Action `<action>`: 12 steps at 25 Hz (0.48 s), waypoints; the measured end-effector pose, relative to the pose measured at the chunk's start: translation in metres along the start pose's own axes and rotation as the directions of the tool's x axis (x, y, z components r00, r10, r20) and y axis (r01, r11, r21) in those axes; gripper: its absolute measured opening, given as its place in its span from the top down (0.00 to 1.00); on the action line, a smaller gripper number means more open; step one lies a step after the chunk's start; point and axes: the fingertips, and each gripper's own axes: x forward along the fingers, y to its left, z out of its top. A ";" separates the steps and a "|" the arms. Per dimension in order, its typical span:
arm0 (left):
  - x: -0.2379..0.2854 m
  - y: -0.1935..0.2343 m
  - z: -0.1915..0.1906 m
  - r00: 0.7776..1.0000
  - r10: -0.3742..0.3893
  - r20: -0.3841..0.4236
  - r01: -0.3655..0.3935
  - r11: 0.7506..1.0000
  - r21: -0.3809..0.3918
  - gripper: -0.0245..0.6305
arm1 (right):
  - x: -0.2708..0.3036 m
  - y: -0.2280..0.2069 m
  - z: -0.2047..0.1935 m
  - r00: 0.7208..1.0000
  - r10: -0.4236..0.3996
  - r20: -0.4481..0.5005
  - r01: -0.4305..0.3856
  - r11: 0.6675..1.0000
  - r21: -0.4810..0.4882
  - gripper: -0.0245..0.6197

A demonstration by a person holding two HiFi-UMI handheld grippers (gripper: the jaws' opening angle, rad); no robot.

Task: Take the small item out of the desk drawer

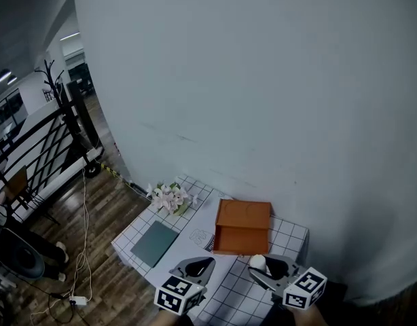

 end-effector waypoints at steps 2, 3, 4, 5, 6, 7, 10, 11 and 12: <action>-0.009 0.010 0.008 1.000 0.017 0.025 -0.017 1.000 0.008 0.95 | -0.003 0.005 0.006 0.999 -0.028 0.024 0.028 0.999 0.018 0.68; -0.015 0.017 0.012 0.999 0.028 0.036 -0.028 1.000 0.010 0.95 | -0.003 0.007 0.011 0.998 -0.048 0.040 0.047 0.999 0.025 0.68; -0.022 0.025 0.016 0.998 0.036 0.046 -0.036 0.999 0.012 0.95 | -0.001 0.009 0.016 0.996 -0.068 0.060 0.066 0.997 0.032 0.68; -0.028 0.032 0.020 0.998 0.038 0.055 -0.038 0.999 0.014 0.95 | 0.002 0.012 0.023 0.993 -0.085 0.083 0.082 0.996 0.036 0.68; -0.034 0.039 0.023 0.997 0.035 0.063 -0.036 0.999 0.018 0.95 | 0.005 0.015 0.028 0.990 -0.097 0.104 0.094 0.995 0.037 0.69; -0.039 0.046 0.026 0.997 0.030 0.069 -0.032 0.999 0.025 0.95 | 0.010 0.019 0.034 0.987 -0.106 0.119 0.103 0.994 0.036 0.69; -0.054 0.064 0.030 0.997 0.016 0.079 -0.020 0.999 0.042 0.95 | 0.023 0.037 0.054 0.979 -0.115 0.166 0.111 0.993 0.031 0.68; -0.059 0.069 0.031 0.997 0.012 0.082 -0.016 0.999 0.047 0.95 | 0.027 0.045 0.061 0.976 -0.113 0.186 0.110 0.994 0.029 0.69; -0.064 0.075 0.031 0.996 0.009 0.086 -0.014 0.999 0.052 0.95 | 0.031 0.052 0.069 0.973 -0.110 0.205 0.107 0.994 0.024 0.69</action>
